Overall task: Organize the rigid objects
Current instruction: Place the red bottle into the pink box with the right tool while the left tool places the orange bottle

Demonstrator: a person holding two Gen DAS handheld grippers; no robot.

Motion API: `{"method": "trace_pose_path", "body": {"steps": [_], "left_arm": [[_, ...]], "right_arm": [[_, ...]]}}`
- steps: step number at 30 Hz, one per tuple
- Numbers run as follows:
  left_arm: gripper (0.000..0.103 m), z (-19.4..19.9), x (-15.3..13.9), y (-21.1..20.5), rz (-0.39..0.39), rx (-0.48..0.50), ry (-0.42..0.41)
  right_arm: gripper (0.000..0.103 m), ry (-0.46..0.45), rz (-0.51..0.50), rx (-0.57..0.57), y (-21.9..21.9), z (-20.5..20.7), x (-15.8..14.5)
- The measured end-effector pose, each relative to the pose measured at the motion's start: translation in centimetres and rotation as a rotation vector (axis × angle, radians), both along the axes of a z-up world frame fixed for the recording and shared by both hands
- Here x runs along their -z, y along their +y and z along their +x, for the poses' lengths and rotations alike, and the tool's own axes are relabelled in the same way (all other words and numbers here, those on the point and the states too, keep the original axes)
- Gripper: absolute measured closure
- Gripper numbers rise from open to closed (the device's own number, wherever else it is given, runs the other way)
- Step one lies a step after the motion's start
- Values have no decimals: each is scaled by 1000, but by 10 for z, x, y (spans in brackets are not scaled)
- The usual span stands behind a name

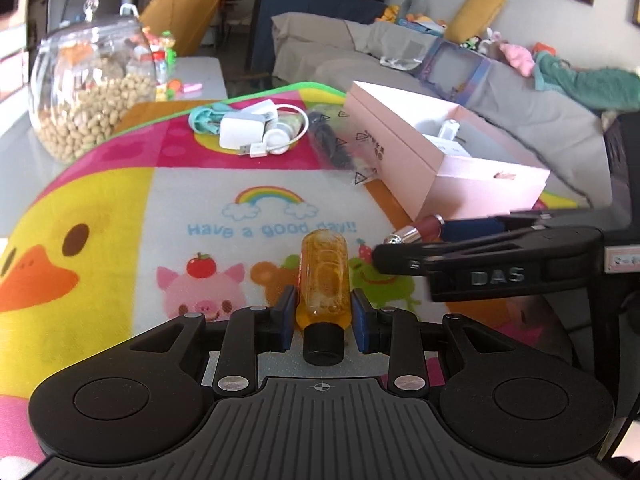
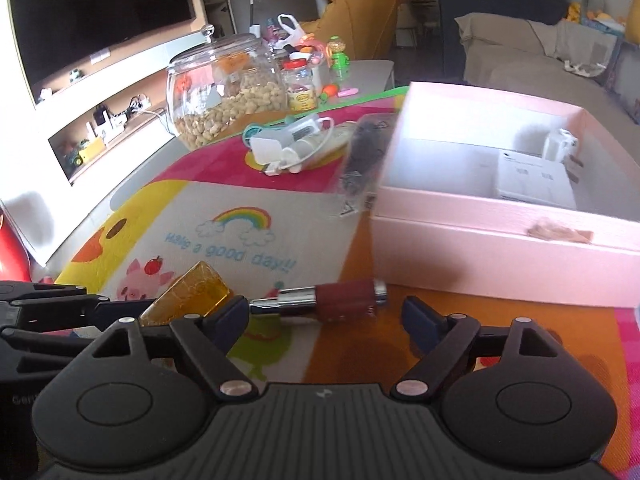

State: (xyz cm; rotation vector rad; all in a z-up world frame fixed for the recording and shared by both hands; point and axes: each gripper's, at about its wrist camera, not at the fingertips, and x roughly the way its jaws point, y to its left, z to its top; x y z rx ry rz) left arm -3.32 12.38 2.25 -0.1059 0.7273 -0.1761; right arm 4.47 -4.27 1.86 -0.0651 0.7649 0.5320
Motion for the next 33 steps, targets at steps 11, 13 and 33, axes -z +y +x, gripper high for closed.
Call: {"method": "trace_pose_path", "body": {"steps": [11,13,33], "left_arm": [[71,-5,3,-10,53,-60,-42],[71,0,1,-8,32,-64,-28],[71,40,-139,-118,101,237,-363]], "right_arm": [[25,-83,-43,10,-30,-28,-16],[25,-115,-52,32,-44,-40,-21],[25,-310,6,354,-182,-106,-52]]}}
